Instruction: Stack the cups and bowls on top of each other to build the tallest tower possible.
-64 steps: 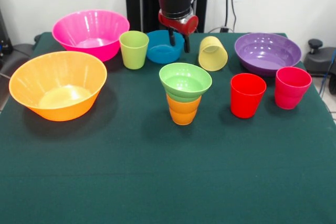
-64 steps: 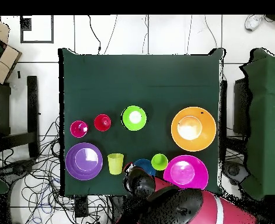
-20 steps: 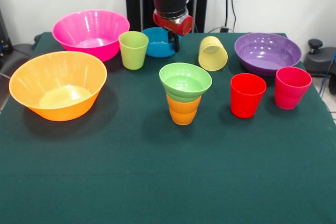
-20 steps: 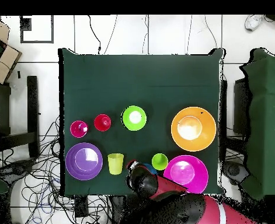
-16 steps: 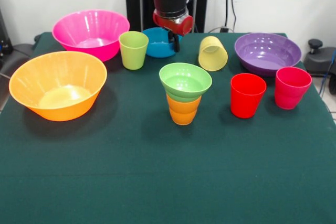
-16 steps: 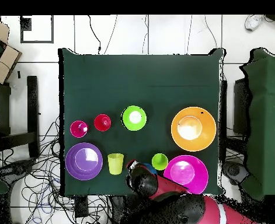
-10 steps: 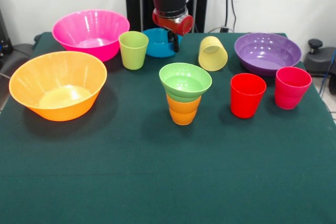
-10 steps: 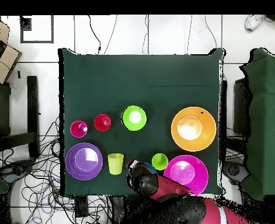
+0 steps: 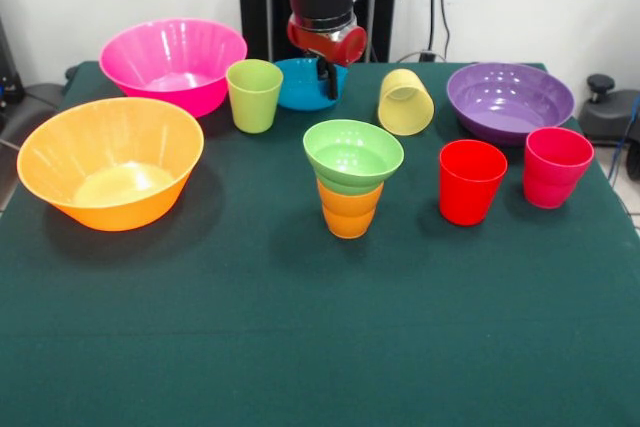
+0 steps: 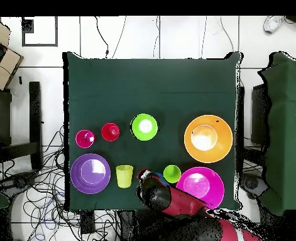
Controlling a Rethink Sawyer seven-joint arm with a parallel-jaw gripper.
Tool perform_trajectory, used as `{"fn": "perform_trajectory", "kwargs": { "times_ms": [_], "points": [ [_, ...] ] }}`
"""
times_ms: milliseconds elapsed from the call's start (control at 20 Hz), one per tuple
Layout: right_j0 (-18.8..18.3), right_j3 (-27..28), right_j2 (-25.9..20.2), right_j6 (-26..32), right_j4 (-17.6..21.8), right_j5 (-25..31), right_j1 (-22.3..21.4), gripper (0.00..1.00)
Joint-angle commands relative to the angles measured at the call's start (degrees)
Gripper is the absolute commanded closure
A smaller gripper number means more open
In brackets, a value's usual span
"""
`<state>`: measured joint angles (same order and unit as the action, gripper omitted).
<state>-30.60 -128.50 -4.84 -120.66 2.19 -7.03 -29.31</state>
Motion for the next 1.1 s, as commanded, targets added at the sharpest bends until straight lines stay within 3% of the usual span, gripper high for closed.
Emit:
{"fn": "perform_trajectory", "kwargs": {
  "times_ms": [50, 1100],
  "points": [
    [1.8, 4.8, -5.1, -7.8, -2.9, 4.8, -1.5, 1.0],
    [3.1, 4.5, -4.4, -7.5, -5.0, 9.7, -4.6, 1.0]
  ]
}}
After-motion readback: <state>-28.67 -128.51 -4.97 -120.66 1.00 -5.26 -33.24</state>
